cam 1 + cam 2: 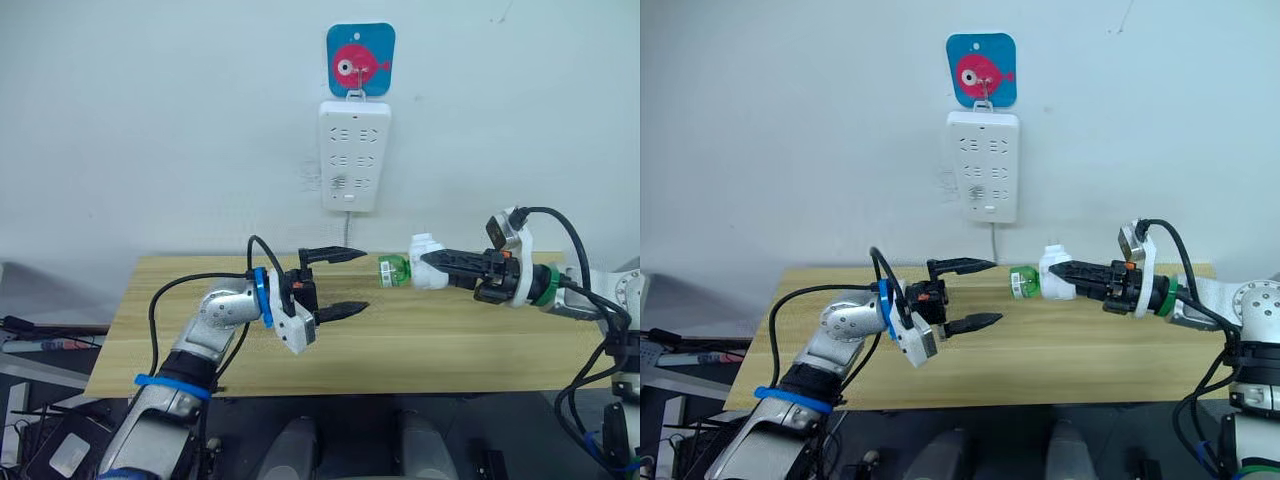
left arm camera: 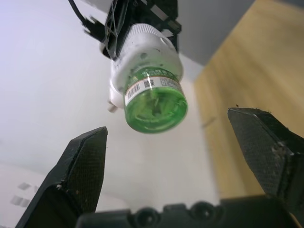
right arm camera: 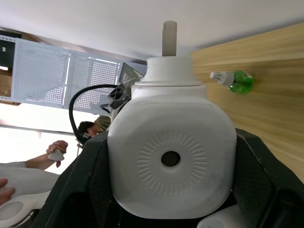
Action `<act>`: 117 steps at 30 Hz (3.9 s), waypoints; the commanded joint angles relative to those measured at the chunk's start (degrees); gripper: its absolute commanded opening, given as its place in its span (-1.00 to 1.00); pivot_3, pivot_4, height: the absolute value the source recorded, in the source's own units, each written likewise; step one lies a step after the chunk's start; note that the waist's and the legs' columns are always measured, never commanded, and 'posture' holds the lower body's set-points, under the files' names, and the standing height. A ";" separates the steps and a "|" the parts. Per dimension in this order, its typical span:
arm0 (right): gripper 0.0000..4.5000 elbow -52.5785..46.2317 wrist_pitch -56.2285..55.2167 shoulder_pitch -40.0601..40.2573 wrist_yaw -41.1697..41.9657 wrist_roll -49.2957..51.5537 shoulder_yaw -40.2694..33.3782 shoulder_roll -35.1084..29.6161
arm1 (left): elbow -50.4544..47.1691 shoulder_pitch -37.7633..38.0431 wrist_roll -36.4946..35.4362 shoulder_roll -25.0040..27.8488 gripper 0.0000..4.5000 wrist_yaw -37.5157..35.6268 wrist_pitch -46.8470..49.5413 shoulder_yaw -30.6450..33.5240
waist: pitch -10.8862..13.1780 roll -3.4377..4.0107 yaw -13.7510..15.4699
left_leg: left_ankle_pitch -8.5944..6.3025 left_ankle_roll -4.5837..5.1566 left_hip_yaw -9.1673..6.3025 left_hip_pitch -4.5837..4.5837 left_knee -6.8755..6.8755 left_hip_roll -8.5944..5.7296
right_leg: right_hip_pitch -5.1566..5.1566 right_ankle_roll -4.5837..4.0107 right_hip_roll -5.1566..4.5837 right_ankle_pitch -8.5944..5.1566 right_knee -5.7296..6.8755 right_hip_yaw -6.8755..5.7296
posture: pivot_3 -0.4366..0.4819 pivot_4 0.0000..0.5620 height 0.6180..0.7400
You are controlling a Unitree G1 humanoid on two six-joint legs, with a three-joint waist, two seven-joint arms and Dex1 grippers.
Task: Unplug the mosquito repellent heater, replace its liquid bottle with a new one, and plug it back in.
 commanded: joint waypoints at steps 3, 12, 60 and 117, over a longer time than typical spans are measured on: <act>0.32 -3.20 -2.78 0.80 -3.79 8.84 2.02 -0.57 | 6.04 -5.07 11.03 -2.38 1.00 12.31 -7.53 1.30 | 0.00 0.00 -0.17 | 0.00 0.01 0.00 0.00 0.01 0.02 | 0.00 0.01 0.01 0.01 0.02 -0.02 | 0.03 -0.29 1.00; 0.32 -5.90 -5.41 2.49 -5.37 12.01 4.07 -1.34 | 8.89 -7.18 17.15 -1.28 0.92 21.52 -11.13 -1.83 | -0.01 0.00 -0.23 | 0.01 0.01 -0.20 0.01 0.01 0.02 | 0.00 0.03 0.03 0.01 0.04 -0.03 | 0.02 -0.30 1.00; 0.32 -9.95 -6.69 2.25 0.83 12.01 10.62 -9.07 | -15.44 0.13 -91.40 4.79 0.44 -2.70 135.06 4.61 | 0.27 0.01 -3.03 | 0.02 0.03 -0.39 0.05 0.01 0.01 | 0.04 0.11 0.18 -0.15 0.09 0.00 | 0.00 -0.21 1.00; 0.32 -8.27 -5.05 1.67 -0.60 12.01 8.06 -5.12 | 8.69 -7.20 10.73 2.40 0.01 25.02 -10.81 -8.94 | 0.29 -0.01 -0.42 | -0.01 0.07 -0.26 0.00 0.00 0.02 | 0.01 0.07 -0.03 0.00 0.01 -0.06 | -0.01 -0.16 1.00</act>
